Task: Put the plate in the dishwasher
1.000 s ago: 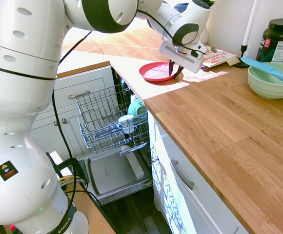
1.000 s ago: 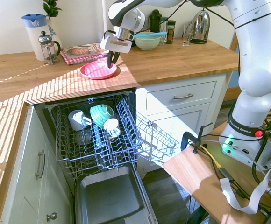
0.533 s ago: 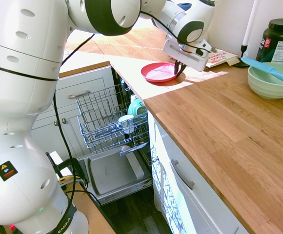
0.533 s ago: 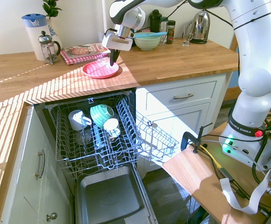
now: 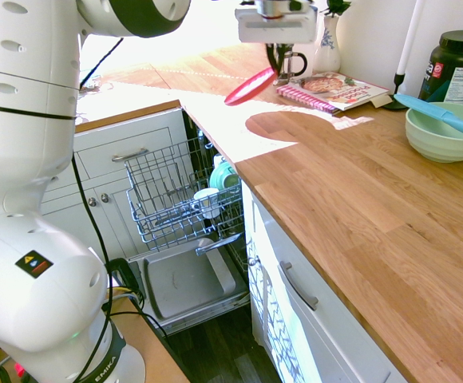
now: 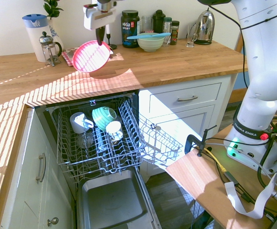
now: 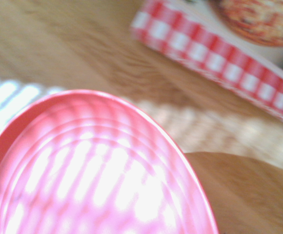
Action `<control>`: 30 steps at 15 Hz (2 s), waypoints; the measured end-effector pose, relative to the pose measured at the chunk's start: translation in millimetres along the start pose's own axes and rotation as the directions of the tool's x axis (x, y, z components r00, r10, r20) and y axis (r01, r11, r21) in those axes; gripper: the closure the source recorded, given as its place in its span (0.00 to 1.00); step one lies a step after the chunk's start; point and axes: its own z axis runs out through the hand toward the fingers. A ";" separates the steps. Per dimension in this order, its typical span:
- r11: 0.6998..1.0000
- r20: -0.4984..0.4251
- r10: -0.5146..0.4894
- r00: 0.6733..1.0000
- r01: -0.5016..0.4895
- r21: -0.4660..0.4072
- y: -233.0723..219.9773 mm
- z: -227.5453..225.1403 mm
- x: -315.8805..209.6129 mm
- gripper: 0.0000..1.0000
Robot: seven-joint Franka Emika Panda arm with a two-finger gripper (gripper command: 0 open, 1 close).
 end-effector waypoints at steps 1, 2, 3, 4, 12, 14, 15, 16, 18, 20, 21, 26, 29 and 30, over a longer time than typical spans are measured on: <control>0.998 -0.031 -0.051 0.998 0.050 -0.043 -44.8 -5.5 -42.4 1.00; 0.991 -0.062 -0.104 0.993 0.098 -0.090 -85.4 -3.4 -88.4 1.00; 0.980 -0.094 -0.155 0.983 0.142 -0.138 -116.4 5.6 -129.5 1.00; 0.967 -0.127 -0.203 0.971 0.178 -0.184 -139.4 20.3 -163.6 1.00; 0.739 -0.240 -0.599 0.764 0.411 -0.534 -193.4 151.6 -326.5 1.00; 0.666 -0.247 -0.684 0.687 0.447 -0.597 -199.4 168.5 -355.1 1.00; 0.641 -0.241 -0.711 0.661 0.468 -0.608 -200.4 179.0 -362.5 1.00; 0.630 -0.232 -0.726 0.647 0.492 -0.601 -201.3 186.8 -366.6 1.00; 0.617 -0.214 -0.751 0.625 0.550 -0.563 -201.4 198.0 -372.1 1.00; 0.602 -0.184 -0.774 0.606 0.615 -0.509 -202.6 204.6 -374.5 1.00; 0.594 -0.168 -0.784 0.598 0.642 -0.484 -203.9 206.1 -375.8 1.00; 0.518 0.007 -0.826 0.564 0.764 -0.386 -197.4 221.8 -376.4 0.00; 0.500 0.133 -0.825 0.549 0.820 -0.278 -193.3 237.6 -362.7 0.00; 0.507 0.152 -0.822 0.549 0.827 -0.243 -193.3 241.5 -356.6 0.00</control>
